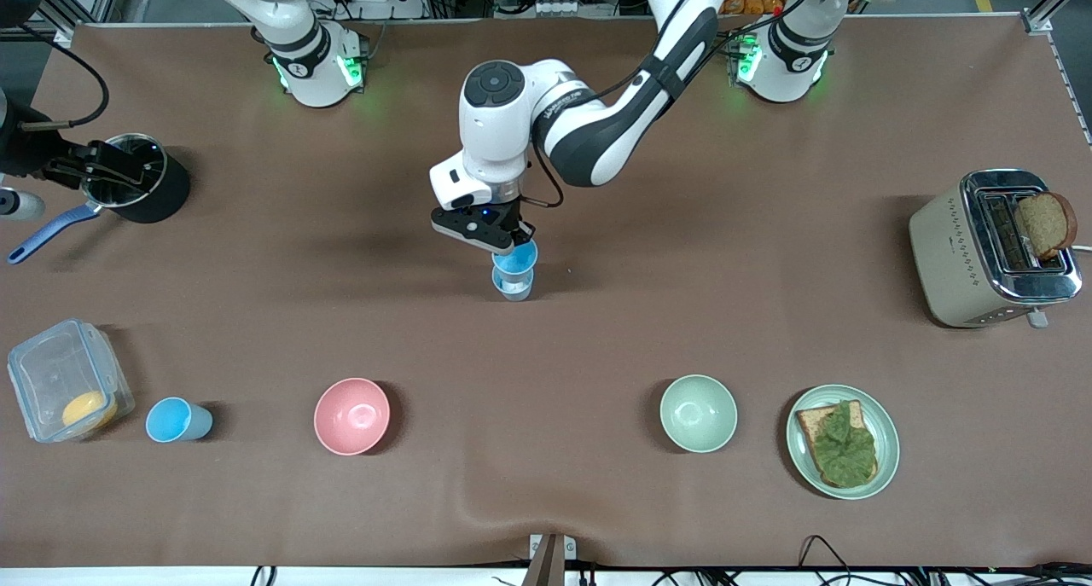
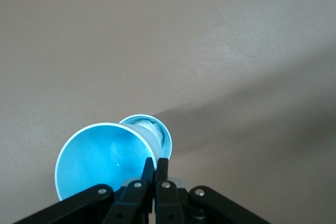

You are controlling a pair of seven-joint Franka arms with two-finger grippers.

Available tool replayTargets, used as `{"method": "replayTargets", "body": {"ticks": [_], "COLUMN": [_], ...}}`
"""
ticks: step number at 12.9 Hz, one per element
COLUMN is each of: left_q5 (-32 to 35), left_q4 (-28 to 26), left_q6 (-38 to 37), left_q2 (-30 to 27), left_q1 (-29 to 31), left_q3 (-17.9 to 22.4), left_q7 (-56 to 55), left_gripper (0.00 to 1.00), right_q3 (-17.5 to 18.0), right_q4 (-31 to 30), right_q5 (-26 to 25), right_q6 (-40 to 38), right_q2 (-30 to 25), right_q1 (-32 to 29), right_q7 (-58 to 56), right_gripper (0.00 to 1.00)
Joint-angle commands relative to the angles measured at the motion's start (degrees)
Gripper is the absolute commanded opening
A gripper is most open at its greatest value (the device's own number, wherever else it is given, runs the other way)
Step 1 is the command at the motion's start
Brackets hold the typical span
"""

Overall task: Stack blue cups with both arms
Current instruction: 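Lower the held cup into the center blue cup with the left gripper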

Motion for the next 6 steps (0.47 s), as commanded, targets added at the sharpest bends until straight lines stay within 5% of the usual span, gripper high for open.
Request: {"method": "replayTargets", "body": {"ticks": [1,6], "left_q5": [1.0,1.1], "left_q4": [2.3,2.2], "left_q6": [1.5,1.6], "left_q2": [2.2,2.3], "left_q1": [-1.6,-1.6], "left_q3": [1.7,2.1], "left_q7": [-1.8,-1.8], "left_gripper": [0.00,0.00], "right_q3": [1.2,1.2], "right_q4": [0.0,-0.1], "right_q5": [-0.5,-0.5], "right_q6": [-0.3,-0.3], "right_q2": [-0.1,-0.1], "right_q1": [-1.5,-1.6], "right_q7": [0.1,0.0], "right_gripper": [1.00,1.00]}}
